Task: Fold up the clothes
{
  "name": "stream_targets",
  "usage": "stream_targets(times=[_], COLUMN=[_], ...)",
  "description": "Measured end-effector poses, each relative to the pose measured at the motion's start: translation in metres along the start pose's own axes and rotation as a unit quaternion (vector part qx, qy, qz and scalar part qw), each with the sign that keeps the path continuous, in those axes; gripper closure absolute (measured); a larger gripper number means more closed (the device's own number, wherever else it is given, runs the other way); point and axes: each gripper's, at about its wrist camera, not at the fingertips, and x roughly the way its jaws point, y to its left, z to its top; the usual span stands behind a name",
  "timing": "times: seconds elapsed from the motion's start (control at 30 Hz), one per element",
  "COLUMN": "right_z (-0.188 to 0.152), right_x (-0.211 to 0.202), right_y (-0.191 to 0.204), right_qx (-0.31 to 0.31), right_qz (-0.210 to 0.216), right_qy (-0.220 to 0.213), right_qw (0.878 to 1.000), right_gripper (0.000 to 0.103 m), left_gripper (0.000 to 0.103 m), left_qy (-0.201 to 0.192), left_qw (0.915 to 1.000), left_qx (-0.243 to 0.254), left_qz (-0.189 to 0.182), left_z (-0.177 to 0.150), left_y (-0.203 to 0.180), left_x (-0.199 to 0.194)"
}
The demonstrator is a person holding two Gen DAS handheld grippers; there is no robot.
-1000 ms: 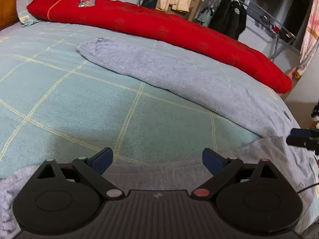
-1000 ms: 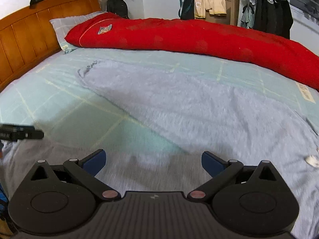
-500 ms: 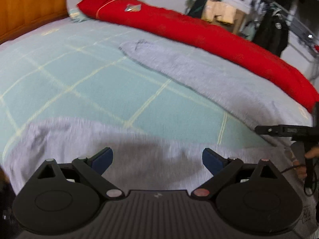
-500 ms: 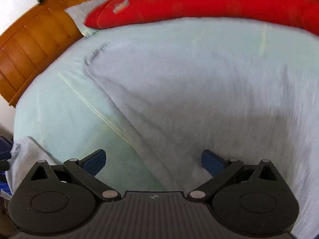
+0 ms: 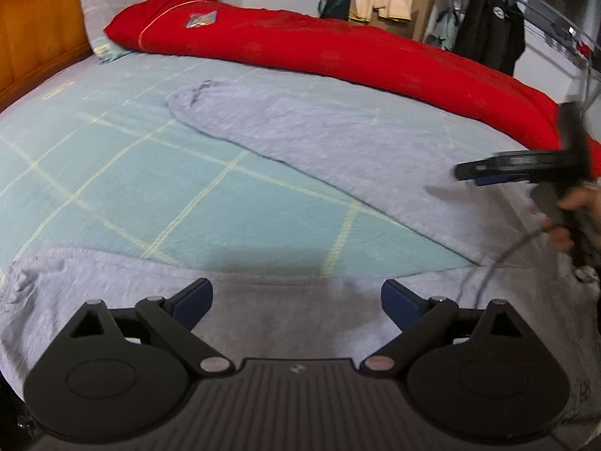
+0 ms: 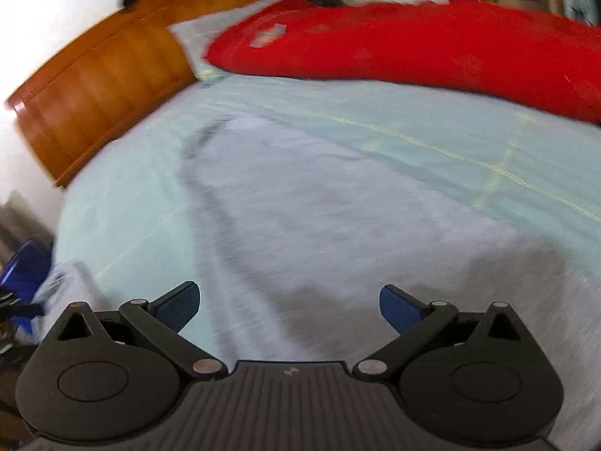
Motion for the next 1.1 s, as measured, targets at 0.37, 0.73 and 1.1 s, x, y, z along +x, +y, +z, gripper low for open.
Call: stream_targets(times=[0.37, 0.73, 1.1], right_z=[0.018, -0.022, -0.035], right_x=[0.025, 0.036, 0.006], right_y=[-0.051, 0.047, 0.053], right_qx=[0.04, -0.068, -0.051], right_qz=[-0.028, 0.112, 0.127], right_qy=[0.036, 0.097, 0.101], right_qw=[0.998, 0.987, 0.985], right_gripper=[0.0, 0.0, 0.0], left_gripper=[0.007, 0.007, 0.007], left_qy=[0.018, 0.023, 0.008], left_qw=[0.9996, 0.9989, 0.9999], left_qx=[0.004, -0.012, 0.003], left_qz=[0.02, 0.039, 0.006], left_z=[-0.003, -0.003, 0.009], left_y=[-0.017, -0.014, -0.015], left_x=[-0.009, -0.012, -0.009])
